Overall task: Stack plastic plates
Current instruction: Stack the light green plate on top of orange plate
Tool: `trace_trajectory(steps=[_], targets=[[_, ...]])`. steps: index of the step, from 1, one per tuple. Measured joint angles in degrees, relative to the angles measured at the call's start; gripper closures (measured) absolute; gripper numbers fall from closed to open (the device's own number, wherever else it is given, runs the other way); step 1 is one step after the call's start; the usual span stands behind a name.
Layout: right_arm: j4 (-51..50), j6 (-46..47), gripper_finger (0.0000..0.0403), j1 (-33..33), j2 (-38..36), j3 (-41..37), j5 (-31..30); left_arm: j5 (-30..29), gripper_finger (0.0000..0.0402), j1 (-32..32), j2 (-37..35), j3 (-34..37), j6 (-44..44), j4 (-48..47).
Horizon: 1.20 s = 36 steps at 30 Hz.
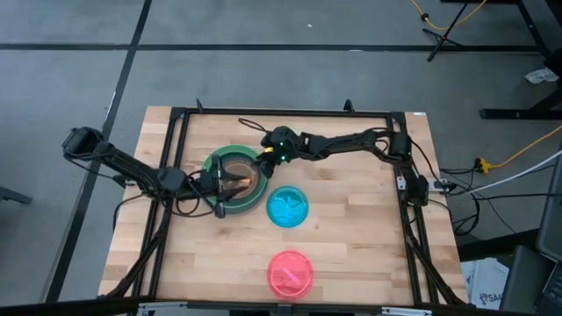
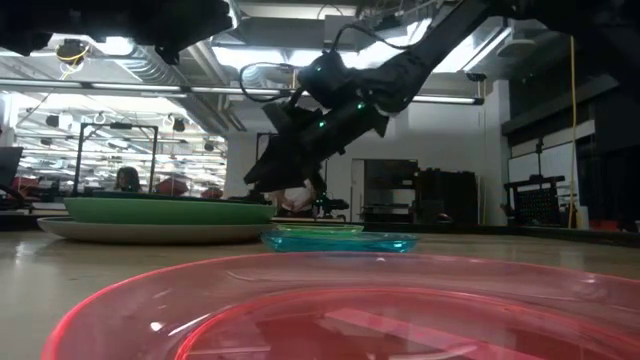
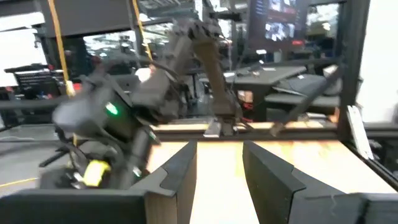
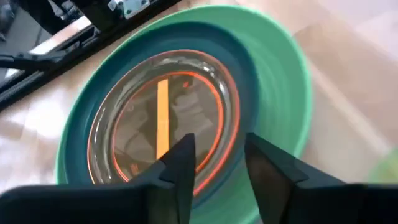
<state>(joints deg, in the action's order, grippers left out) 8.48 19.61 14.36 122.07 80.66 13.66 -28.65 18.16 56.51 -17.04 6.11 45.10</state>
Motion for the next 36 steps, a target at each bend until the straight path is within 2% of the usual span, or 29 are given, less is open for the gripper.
trace_trajectory(steps=[6, 10, 17, 21, 31, 36], targets=[[-9.9, -6.1, 0.0252, 1.5, -4.6, -0.9, -3.1, -0.4, 0.0278, 1.0, 0.0, 0.0, 0.0, -1.9], [-9.0, -8.4, 0.0255, 1.6, -10.1, -8.0, -8.0, -0.4, 0.0278, 1.0, 0.0, 0.0, 0.0, -2.9], [6.8, -12.6, 0.0257, 1.9, -19.9, -27.3, -8.6, -0.4, 0.0278, 0.8, 0.0, 0.0, 0.4, -3.1], [14.7, -14.3, 0.0258, 1.8, -22.8, -34.6, -7.6, -0.8, 0.0278, 0.2, 0.0, 0.0, 0.4, -2.9], [27.4, -18.6, 0.0258, -1.1, -23.1, -44.1, -8.5, -0.7, 0.0278, 0.1, 0.0, 0.0, 0.3, -3.4], [27.5, -23.5, 0.0258, -2.1, -23.0, -44.7, -8.9, -0.7, 0.0278, 0.1, 0.0, 0.0, 0.4, -3.2]])
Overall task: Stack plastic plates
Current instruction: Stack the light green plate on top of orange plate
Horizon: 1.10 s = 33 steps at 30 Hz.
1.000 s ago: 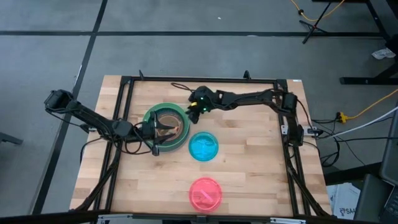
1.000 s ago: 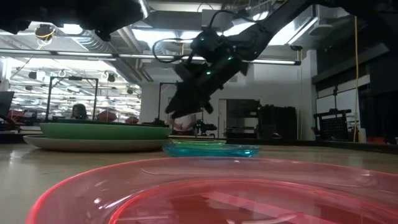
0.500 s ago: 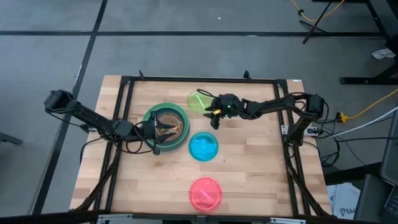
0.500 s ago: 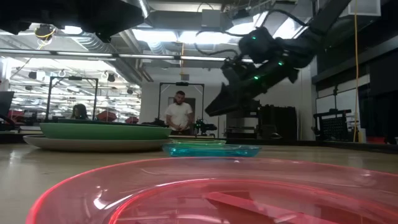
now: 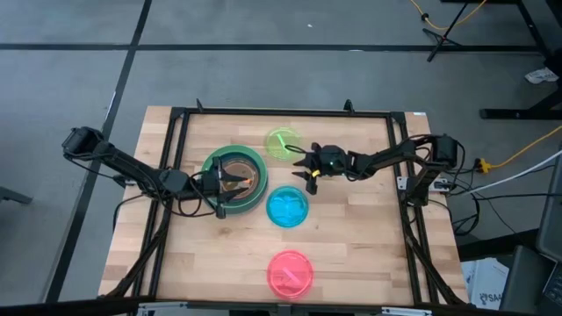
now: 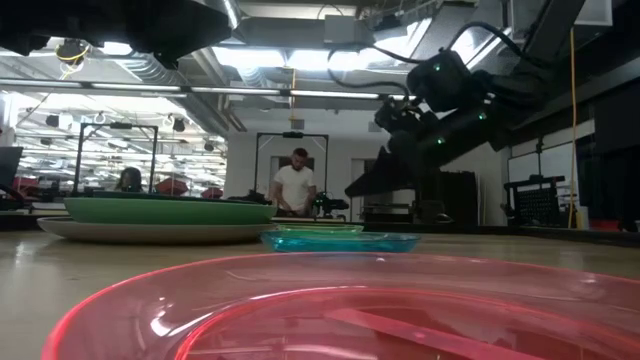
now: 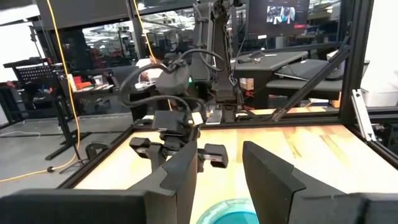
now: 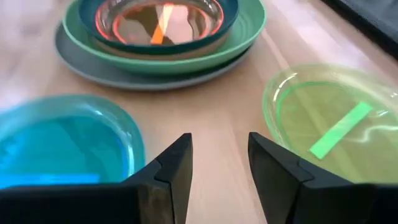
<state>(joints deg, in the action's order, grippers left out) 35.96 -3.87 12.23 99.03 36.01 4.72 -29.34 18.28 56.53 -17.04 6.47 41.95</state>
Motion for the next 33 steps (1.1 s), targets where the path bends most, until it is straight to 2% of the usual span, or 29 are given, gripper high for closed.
trace_trajectory(steps=[12, 17, 27, 33], targets=[[-4.4, -15.9, 0.0258, -0.3, 0.3, 0.0, 0.8, 0.1, 0.0278, 0.0, 0.1, 0.0, 0.0, 0.9], [-4.1, -21.5, 0.0258, -0.3, 0.3, 0.0, -2.3, 0.1, 0.0278, 0.0, 0.1, 0.0, -1.3, 0.7], [-5.1, -21.6, 0.0258, -0.3, 0.6, 0.0, -2.2, 0.1, 0.0278, -0.4, 0.1, 0.0, -1.6, 0.5], [-4.9, -20.6, 0.025, -0.3, 0.6, 0.0, -5.0, 0.1, 0.0278, -0.4, 0.1, 0.0, -1.8, 0.5]])
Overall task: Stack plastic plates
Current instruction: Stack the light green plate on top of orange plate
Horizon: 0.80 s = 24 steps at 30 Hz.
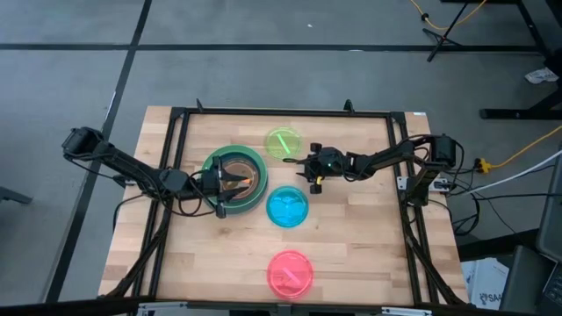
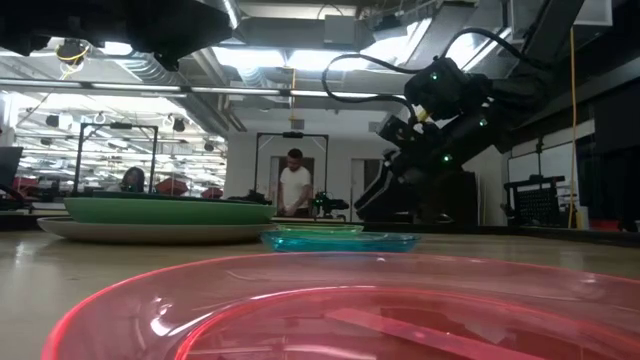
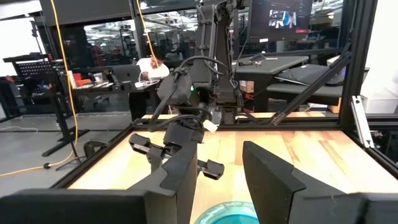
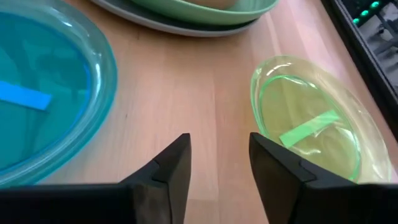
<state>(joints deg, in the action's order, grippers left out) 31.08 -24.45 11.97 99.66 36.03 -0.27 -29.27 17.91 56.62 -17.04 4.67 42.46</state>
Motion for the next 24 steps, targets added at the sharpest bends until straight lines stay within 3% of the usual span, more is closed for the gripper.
trace_trajectory(steps=[11, 16, 20, 24], targets=[[0.5, -5.9, 0.017, 0.1, 1.2, 2.7, -0.6, -0.1, 0.0278, -0.3, 0.0, 0.0, 0.0, 0.2], [-3.7, -8.8, 0.0177, 0.6, 6.6, 8.9, -0.3, -0.1, 0.0278, -0.3, 0.0, 0.0, 0.0, 0.2], [-9.8, -9.9, 0.0189, 0.5, 9.3, 14.9, -6.2, 0.0, 0.0278, -0.3, 0.0, 0.0, 0.0, -0.7], [-17.0, -8.8, 0.0204, 1.2, 9.6, 19.1, -6.7, 0.0, 0.0278, -0.3, 0.0, 0.0, 0.0, -1.0]])
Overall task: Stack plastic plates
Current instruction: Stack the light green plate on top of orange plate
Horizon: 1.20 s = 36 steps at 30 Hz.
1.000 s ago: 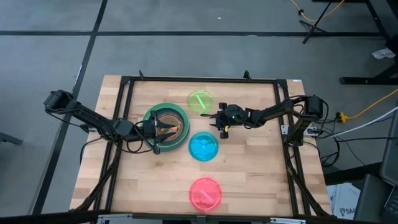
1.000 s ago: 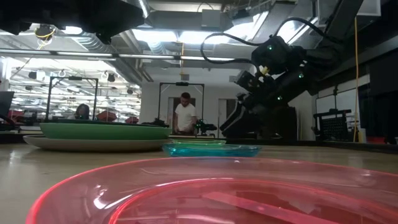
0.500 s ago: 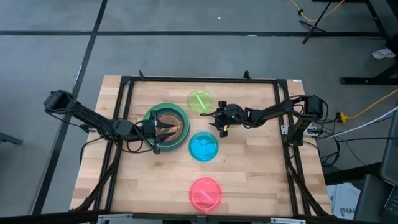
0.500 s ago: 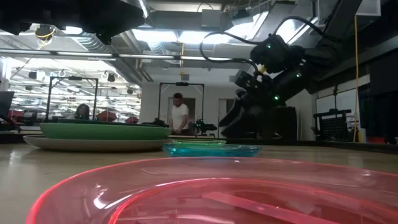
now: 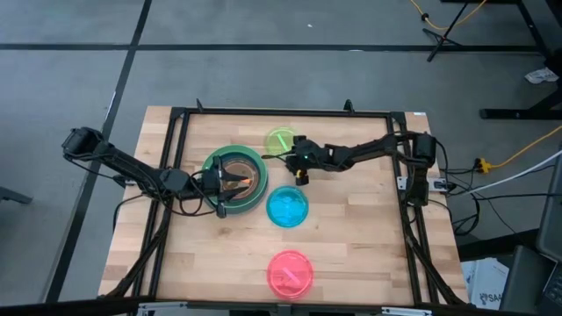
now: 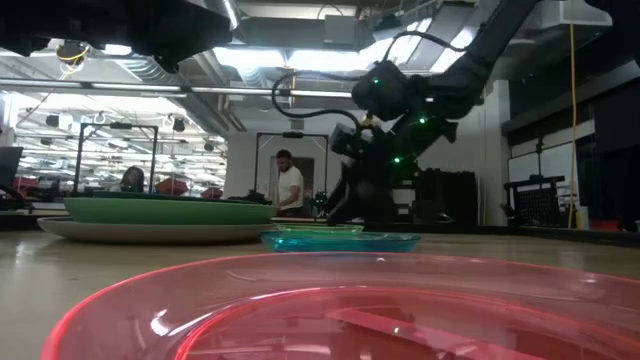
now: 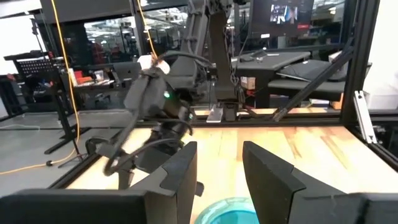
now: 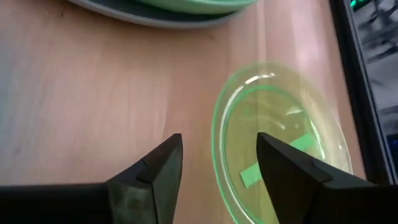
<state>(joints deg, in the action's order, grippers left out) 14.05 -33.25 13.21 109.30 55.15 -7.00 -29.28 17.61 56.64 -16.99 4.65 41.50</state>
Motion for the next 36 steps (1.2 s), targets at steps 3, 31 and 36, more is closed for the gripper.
trace_trajectory(steps=[3, 31, 36], targets=[[-3.7, 0.6, 0.0215, 1.1, 0.0, 1.4, 0.8, 0.2, 0.0278, 0.1, 0.0, 0.0, 0.0, -0.3], [1.4, 5.3, 0.0242, 5.5, 5.5, 1.6, 5.8, -0.1, 0.0278, -0.1, 0.0, 0.0, 0.0, -0.3], [1.7, 7.6, 0.0246, 6.4, 6.5, 1.6, 7.4, -0.1, 0.0278, -0.1, 0.0, 0.0, 0.0, -0.3]])
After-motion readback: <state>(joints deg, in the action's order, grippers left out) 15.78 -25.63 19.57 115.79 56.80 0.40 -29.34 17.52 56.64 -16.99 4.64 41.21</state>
